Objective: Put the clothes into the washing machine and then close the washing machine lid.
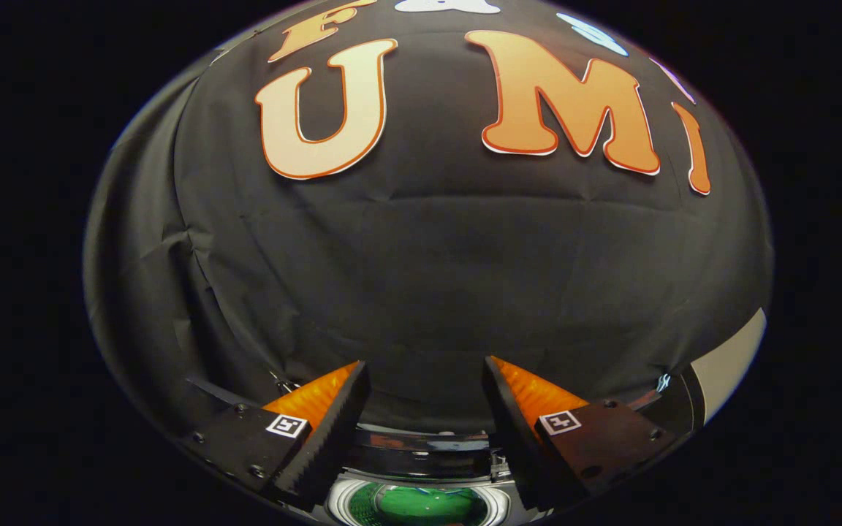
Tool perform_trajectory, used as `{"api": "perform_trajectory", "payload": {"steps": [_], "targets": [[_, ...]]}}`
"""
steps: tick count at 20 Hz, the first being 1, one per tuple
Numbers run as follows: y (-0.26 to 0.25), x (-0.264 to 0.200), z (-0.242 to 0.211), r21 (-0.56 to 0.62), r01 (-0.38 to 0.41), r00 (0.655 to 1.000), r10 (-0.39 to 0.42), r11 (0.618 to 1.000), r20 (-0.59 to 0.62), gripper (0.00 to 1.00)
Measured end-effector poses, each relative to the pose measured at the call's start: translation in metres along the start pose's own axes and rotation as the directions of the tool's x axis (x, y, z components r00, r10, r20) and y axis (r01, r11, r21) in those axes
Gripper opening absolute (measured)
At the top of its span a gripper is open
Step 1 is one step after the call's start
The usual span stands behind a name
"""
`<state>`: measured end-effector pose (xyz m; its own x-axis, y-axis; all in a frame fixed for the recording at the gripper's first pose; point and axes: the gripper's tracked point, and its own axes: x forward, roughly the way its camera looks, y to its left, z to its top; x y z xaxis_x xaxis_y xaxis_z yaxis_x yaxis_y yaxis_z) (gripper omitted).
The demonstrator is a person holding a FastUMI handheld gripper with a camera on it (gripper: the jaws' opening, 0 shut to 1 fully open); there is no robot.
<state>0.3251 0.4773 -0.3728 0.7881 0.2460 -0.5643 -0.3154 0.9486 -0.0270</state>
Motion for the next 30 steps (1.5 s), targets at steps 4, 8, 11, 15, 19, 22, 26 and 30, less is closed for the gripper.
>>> {"api": "perform_trajectory", "payload": {"steps": [4,8,11,15,19,22,26,30], "targets": [[0.001,-0.026,-0.013,-0.002,0.008,1.000,-0.008,1.000,0.002,0.99],[0.003,-0.048,-0.024,-0.005,0.013,1.000,-0.012,1.000,0.021,0.99],[0.003,-0.061,-0.036,-0.009,0.012,1.000,-0.011,1.000,0.024,0.99],[0.005,-0.081,-0.048,-0.009,0.011,0.999,-0.011,1.000,0.045,0.99],[0.005,-0.097,-0.066,-0.009,0.012,0.999,-0.012,1.000,0.048,0.99],[0.006,-0.112,-0.085,-0.004,0.010,0.999,-0.010,1.000,0.049,0.99],[0.007,-0.126,-0.134,0.026,-0.012,1.000,0.011,1.000,0.010,0.99],[-0.003,-0.128,-0.199,0.059,-0.001,0.997,0.005,0.998,-0.076,0.98]]}}
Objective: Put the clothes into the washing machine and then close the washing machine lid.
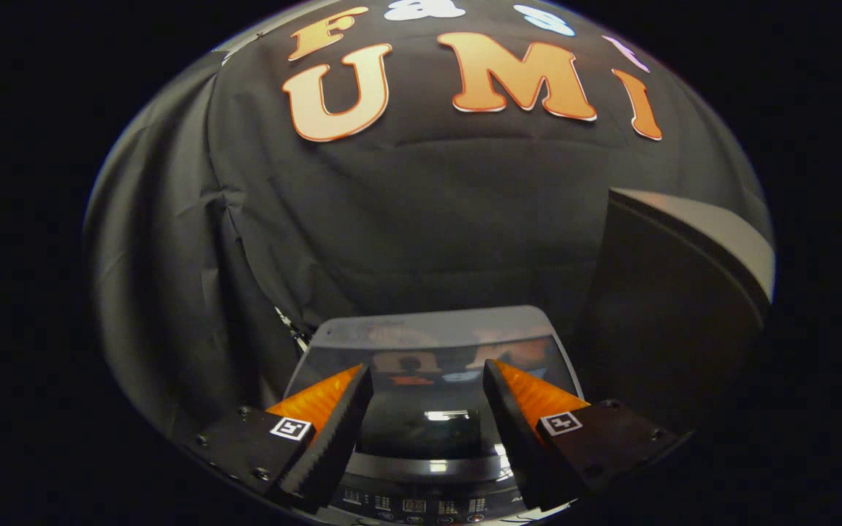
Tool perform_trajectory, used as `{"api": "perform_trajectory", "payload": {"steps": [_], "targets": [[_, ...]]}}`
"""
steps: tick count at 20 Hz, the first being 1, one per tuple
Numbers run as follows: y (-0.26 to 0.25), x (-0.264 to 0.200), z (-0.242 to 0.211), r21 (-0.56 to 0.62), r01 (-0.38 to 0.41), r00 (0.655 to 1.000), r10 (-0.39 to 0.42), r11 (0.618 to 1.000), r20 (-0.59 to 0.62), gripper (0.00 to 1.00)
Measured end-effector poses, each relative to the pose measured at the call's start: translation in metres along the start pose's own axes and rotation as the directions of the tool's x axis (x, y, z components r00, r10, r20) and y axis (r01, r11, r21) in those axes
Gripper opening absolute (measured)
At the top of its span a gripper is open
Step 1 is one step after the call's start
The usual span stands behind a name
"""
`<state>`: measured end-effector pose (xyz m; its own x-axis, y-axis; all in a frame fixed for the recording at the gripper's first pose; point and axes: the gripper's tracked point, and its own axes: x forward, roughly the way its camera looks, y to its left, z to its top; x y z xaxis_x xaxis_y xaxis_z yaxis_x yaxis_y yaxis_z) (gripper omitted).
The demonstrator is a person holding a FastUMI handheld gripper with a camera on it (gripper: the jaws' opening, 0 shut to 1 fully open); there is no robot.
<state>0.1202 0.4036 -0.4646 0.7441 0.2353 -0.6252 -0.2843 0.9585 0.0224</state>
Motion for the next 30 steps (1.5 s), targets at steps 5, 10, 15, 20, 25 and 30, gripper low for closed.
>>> {"api": "perform_trajectory", "payload": {"steps": [5,10,15,20,25,30], "targets": [[-0.005,0.004,-0.021,-0.018,0.016,0.998,-0.017,1.000,-0.054,0.98],[-0.002,-0.013,0.009,-0.005,0.019,1.000,-0.019,1.000,0.018,0.98],[-0.002,-0.080,0.058,0.031,0.061,0.984,-0.065,0.998,0.164,0.98],[-0.012,-0.173,0.108,-0.014,0.089,0.958,-0.082,0.996,0.274,0.98],[-0.051,-0.278,0.123,-0.037,0.075,0.934,-0.057,0.997,0.352,0.98],[-0.091,-0.375,0.117,-0.034,0.069,0.914,-0.050,0.997,0.402,0.98]]}}
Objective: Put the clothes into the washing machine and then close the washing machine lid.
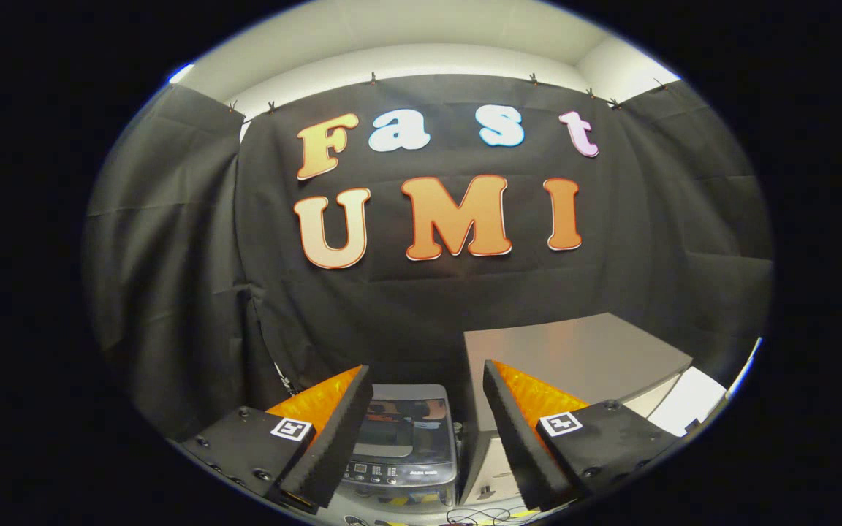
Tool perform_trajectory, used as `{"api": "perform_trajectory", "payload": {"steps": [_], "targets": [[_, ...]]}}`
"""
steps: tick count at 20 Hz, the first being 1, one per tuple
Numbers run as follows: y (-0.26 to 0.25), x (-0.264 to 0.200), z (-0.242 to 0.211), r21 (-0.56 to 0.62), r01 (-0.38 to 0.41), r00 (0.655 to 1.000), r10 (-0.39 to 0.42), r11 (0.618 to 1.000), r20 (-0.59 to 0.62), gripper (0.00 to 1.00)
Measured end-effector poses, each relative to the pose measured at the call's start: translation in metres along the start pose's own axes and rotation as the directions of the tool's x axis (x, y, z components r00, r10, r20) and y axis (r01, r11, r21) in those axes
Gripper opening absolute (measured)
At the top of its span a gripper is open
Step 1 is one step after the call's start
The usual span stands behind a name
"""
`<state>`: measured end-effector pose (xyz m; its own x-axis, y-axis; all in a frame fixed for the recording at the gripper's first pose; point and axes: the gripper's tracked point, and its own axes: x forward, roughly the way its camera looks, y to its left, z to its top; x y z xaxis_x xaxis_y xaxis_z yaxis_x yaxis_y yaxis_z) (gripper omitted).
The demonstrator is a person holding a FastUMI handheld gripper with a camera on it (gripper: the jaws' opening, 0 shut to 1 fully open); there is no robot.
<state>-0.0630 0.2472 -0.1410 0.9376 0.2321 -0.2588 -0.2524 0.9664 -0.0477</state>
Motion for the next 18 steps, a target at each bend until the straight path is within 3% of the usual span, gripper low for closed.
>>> {"api": "perform_trajectory", "payload": {"steps": [8,13,18], "targets": [[-0.060,-0.098,-0.001,-0.006,0.012,0.998,-0.012,1.000,0.055,0.98],[-0.084,-0.126,0.005,0.015,0.055,0.992,-0.056,0.998,0.112,0.98],[-0.081,-0.134,0.009,0.002,0.047,0.990,-0.047,0.999,0.136,0.98]]}}
